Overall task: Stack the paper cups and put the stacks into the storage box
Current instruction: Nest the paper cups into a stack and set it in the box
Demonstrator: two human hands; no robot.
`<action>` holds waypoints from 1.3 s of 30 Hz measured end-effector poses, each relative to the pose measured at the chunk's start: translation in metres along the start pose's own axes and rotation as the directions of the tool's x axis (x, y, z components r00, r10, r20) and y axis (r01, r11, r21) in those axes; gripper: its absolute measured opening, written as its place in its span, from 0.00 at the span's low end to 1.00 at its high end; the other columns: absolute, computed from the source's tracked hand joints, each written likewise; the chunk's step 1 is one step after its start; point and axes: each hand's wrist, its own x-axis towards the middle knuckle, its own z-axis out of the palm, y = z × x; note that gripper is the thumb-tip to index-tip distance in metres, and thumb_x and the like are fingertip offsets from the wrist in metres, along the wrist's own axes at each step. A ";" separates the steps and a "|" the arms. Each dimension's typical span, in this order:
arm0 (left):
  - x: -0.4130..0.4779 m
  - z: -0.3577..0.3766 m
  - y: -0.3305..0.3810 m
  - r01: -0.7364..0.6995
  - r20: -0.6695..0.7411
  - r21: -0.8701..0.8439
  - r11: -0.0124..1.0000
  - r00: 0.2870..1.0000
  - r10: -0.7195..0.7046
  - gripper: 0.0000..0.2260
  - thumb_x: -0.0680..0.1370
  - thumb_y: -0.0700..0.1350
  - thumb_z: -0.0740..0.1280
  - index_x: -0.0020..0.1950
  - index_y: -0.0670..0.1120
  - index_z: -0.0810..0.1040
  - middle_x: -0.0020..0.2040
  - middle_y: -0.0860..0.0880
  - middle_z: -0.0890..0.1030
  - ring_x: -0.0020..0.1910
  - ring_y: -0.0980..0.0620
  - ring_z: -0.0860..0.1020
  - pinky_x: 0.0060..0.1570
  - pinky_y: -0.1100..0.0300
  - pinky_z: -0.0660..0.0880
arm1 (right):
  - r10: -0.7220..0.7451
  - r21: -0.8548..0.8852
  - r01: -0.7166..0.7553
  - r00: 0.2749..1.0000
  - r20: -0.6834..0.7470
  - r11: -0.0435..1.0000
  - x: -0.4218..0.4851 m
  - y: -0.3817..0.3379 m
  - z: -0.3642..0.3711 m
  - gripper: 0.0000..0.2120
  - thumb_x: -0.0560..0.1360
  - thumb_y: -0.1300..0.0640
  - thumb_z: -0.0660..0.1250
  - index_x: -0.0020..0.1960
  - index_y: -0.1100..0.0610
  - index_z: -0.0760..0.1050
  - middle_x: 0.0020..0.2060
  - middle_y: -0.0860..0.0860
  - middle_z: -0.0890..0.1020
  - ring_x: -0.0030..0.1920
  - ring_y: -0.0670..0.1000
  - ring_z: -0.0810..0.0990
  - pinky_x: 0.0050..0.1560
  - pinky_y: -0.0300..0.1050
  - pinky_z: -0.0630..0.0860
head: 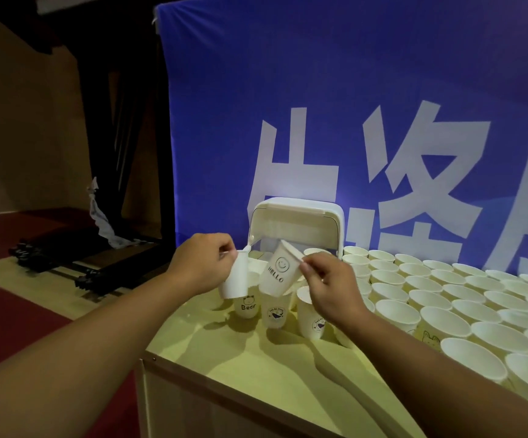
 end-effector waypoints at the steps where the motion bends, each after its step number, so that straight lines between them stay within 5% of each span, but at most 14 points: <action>1: 0.003 0.005 0.006 -0.017 -0.027 -0.029 0.999 1.000 0.017 0.07 0.80 0.52 0.67 0.43 0.54 0.78 0.37 0.56 0.80 0.38 0.53 0.78 0.37 0.54 0.77 | 0.010 0.003 -0.010 0.999 -0.052 1.000 0.001 0.004 -0.004 0.05 0.78 0.56 0.66 0.45 0.50 0.79 0.40 0.41 0.79 0.43 0.41 0.76 0.39 0.34 0.72; 3: 0.011 0.016 0.017 -0.047 -0.071 -0.085 0.995 0.997 0.041 0.07 0.80 0.52 0.66 0.44 0.52 0.78 0.37 0.55 0.80 0.38 0.52 0.78 0.37 0.52 0.78 | 0.031 0.003 -0.031 0.986 -0.162 1.000 0.005 0.013 -0.013 0.06 0.78 0.56 0.66 0.45 0.48 0.78 0.39 0.41 0.79 0.42 0.41 0.76 0.38 0.30 0.69; 8: 0.038 0.053 0.046 -0.095 -0.157 -0.238 0.967 0.986 0.058 0.09 0.82 0.49 0.65 0.42 0.50 0.77 0.37 0.55 0.78 0.37 0.54 0.76 0.33 0.54 0.73 | 0.085 -0.049 -0.106 0.941 -0.327 0.993 0.028 0.037 -0.033 0.05 0.77 0.59 0.69 0.51 0.53 0.82 0.43 0.44 0.78 0.44 0.44 0.77 0.46 0.39 0.74; 13: 0.063 0.096 0.069 -0.107 -0.107 -0.301 0.948 0.991 0.078 0.10 0.83 0.47 0.64 0.42 0.50 0.75 0.37 0.56 0.75 0.36 0.56 0.73 0.32 0.61 0.64 | 0.169 -0.087 -0.228 0.885 -0.433 0.970 0.056 0.061 -0.035 0.08 0.77 0.58 0.69 0.55 0.52 0.83 0.46 0.45 0.77 0.43 0.43 0.73 0.43 0.30 0.65; 17: 0.086 0.119 0.082 -0.092 -0.012 -0.277 0.957 0.996 0.093 0.10 0.84 0.47 0.64 0.43 0.49 0.77 0.40 0.55 0.76 0.40 0.51 0.75 0.37 0.54 0.73 | 0.219 -0.096 -0.296 0.855 -0.470 0.950 0.076 0.070 -0.028 0.08 0.77 0.57 0.69 0.55 0.53 0.83 0.46 0.45 0.76 0.44 0.46 0.73 0.41 0.30 0.63; 22: 0.106 0.137 0.090 -0.082 0.112 -0.157 0.984 0.989 0.100 0.11 0.84 0.48 0.63 0.44 0.49 0.79 0.44 0.51 0.79 0.45 0.48 0.77 0.50 0.48 0.76 | 0.189 -0.189 -0.302 0.869 -0.457 0.934 0.098 0.070 -0.027 0.07 0.77 0.56 0.70 0.54 0.55 0.83 0.46 0.48 0.75 0.41 0.46 0.71 0.39 0.30 0.61; 29: 0.113 0.149 0.092 -0.116 0.263 0.037 0.993 0.959 0.102 0.07 0.83 0.47 0.67 0.53 0.50 0.85 0.53 0.50 0.75 0.50 0.46 0.76 0.54 0.50 0.77 | 0.173 -0.259 -0.271 0.922 -0.347 0.927 0.117 0.070 -0.032 0.11 0.79 0.58 0.67 0.59 0.56 0.82 0.54 0.52 0.78 0.48 0.48 0.71 0.48 0.39 0.67; 32: 0.111 0.155 0.092 -0.124 0.373 0.108 0.986 0.925 0.075 0.06 0.77 0.40 0.74 0.51 0.50 0.85 0.53 0.49 0.74 0.49 0.46 0.77 0.52 0.52 0.80 | 0.174 -0.296 -0.248 0.951 -0.256 0.922 0.115 0.076 -0.026 0.11 0.78 0.59 0.68 0.59 0.55 0.82 0.52 0.50 0.77 0.49 0.48 0.72 0.48 0.38 0.68; 35: 0.111 0.156 0.088 -0.129 0.438 0.105 0.986 0.896 0.070 0.08 0.77 0.39 0.73 0.42 0.50 0.79 0.45 0.49 0.78 0.40 0.50 0.77 0.37 0.60 0.73 | 0.182 -0.362 -0.234 0.968 -0.174 0.902 0.110 0.084 -0.018 0.11 0.77 0.59 0.69 0.60 0.56 0.81 0.53 0.51 0.77 0.49 0.48 0.71 0.49 0.39 0.68; 39: 0.107 0.154 0.080 -0.093 0.419 -0.008 0.996 0.904 0.088 0.01 0.79 0.43 0.71 0.49 0.49 0.82 0.47 0.49 0.81 0.41 0.54 0.78 0.39 0.60 0.74 | 0.169 -0.398 -0.183 0.983 -0.071 0.899 0.109 0.085 -0.009 0.09 0.77 0.60 0.69 0.57 0.56 0.81 0.52 0.52 0.78 0.48 0.49 0.72 0.50 0.40 0.70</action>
